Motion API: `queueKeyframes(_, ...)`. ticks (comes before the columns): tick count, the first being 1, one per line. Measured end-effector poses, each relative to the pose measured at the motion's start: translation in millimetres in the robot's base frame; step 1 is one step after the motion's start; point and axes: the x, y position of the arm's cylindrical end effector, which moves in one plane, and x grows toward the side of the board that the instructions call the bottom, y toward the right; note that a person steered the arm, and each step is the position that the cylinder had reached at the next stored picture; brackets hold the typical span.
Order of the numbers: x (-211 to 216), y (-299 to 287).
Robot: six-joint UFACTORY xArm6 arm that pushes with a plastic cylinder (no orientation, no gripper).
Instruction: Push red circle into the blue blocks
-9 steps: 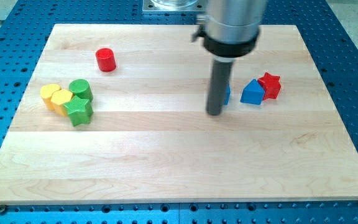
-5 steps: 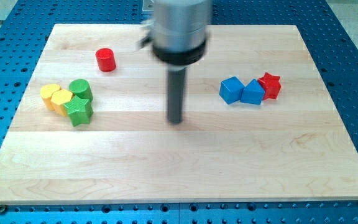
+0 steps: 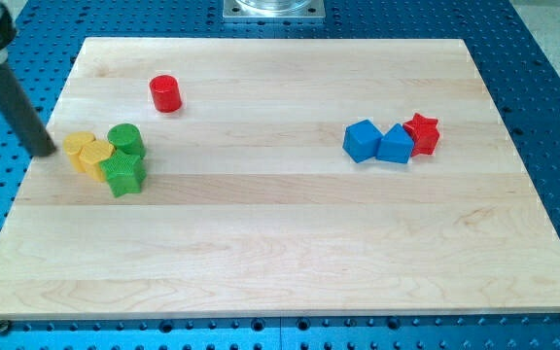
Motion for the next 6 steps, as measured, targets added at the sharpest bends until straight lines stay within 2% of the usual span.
queueKeyframes(1, -47, 20)
queueKeyframes(2, -49, 111)
queueKeyframes(3, -48, 161)
queueKeyframes(4, -56, 90)
queueKeyframes(5, -84, 139)
queueKeyframes(6, -74, 259)
